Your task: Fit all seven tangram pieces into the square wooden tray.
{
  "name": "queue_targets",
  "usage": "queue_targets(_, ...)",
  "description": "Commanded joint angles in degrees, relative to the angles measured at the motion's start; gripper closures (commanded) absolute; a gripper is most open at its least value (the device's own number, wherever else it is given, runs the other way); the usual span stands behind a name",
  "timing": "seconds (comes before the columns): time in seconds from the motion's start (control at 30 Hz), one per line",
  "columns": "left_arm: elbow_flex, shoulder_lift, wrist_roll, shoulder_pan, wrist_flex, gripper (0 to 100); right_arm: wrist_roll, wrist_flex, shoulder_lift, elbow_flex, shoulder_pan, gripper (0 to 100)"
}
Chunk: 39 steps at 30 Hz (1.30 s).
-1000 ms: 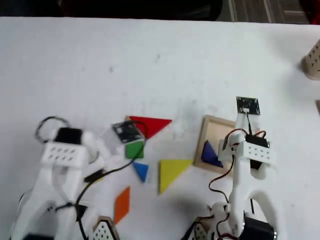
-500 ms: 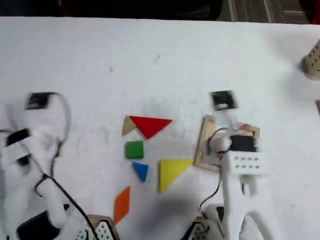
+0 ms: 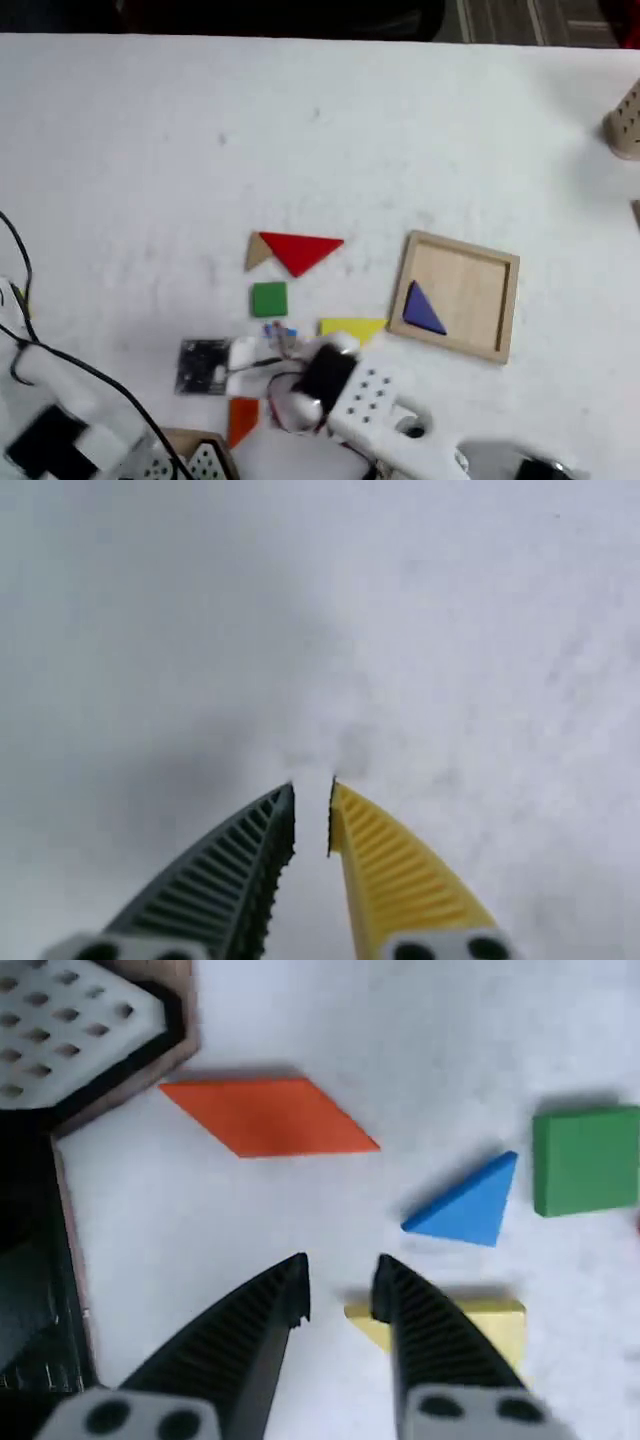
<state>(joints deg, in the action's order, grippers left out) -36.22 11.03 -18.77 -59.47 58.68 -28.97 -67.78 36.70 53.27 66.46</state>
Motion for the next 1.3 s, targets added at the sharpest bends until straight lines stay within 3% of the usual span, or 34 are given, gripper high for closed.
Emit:
queue_targets(0.0, 12.13, -10.86, 3.87, -3.91, -0.97, 90, 2.99, 7.6, -6.55, -2.29, 1.71, 75.2)
queue_targets(0.1, 21.27, -19.03, 5.19, -6.81, 1.76, 90, 11.52, 14.81, -12.18, -2.81, 1.8, 74.8)
queue_targets(0.23, 29.36, -25.36, 5.1, -7.6, 7.03, 90, 33.85, 17.45, -16.13, -5.8, 3.03, 83.6)
queue_targets(0.37, 31.21, -27.03, 5.19, -7.6, 7.65, 90, 41.23, 16.48, -17.63, -8.62, 7.96, 88.4)
queue_targets(0.47, 31.12, -27.03, 5.27, -7.25, 7.82, 90, 48.7, 16.48, -19.65, -8.79, 14.11, 81.8)
queue_targets(0.6, 31.12, -27.03, 5.27, -7.34, 7.82, 90, 57.76, 15.78, -24.92, -9.32, 15.87, 65.9)
queue_targets(0.7, 31.12, -27.03, 5.27, -7.52, 7.56, 90, 58.2, 14.9, -27.3, -10.11, 16.48, 61.0)
queue_targets(1.0, 31.12, -27.03, 5.27, -6.46, 7.56, 94, 58.64, 18.24, -34.15, -10.46, 15.87, 60.9)
queue_targets(1.1, 31.03, -27.03, 5.27, -6.55, 7.56, 95, 58.46, 18.51, -36.0, -11.43, 15.87, 67.1)
queue_targets(1.27, 31.03, -27.12, 5.27, -6.46, 8.0, 95, 58.11, 17.19, -34.24, -13.27, 14.73, 86.0)
